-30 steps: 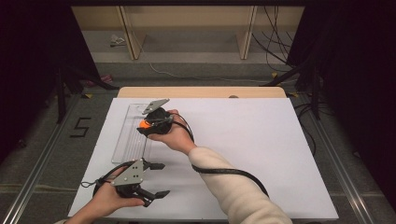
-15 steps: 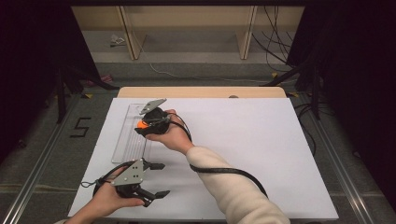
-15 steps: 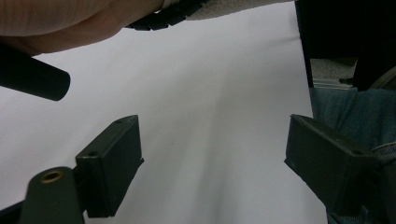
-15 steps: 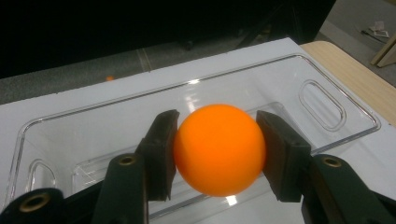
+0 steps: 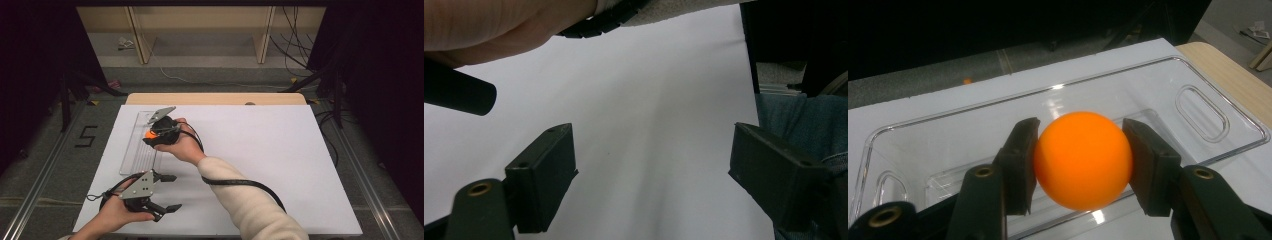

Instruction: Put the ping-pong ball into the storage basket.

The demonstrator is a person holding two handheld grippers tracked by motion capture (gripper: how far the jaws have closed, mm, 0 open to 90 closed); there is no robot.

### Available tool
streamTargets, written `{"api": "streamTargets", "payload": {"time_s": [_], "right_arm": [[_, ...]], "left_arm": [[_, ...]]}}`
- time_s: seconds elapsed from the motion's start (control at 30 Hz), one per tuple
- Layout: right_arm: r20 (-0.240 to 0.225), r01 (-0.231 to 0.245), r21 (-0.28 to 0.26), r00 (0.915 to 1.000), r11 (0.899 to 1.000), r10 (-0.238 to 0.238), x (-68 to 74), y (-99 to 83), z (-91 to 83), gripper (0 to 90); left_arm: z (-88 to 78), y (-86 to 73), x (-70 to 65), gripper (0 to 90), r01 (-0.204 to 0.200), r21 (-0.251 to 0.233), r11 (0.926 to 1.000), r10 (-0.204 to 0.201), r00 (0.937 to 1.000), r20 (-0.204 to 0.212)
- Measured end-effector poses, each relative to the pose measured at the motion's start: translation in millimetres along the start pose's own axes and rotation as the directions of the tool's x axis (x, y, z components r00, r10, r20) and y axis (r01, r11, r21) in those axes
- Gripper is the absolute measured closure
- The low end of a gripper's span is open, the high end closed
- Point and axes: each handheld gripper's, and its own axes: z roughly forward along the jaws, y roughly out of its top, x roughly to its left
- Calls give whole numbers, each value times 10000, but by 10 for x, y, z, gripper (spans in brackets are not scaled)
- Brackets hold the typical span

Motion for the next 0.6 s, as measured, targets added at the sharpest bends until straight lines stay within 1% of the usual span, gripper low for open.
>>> {"api": "streamTargets", "payload": {"time_s": [0.6], "right_arm": [[-121,56,139,9999,9999,-55,20,8,68,512]], "left_arm": [[-1,0,0,182,-14,-1,10000,14,10000,18]]}}
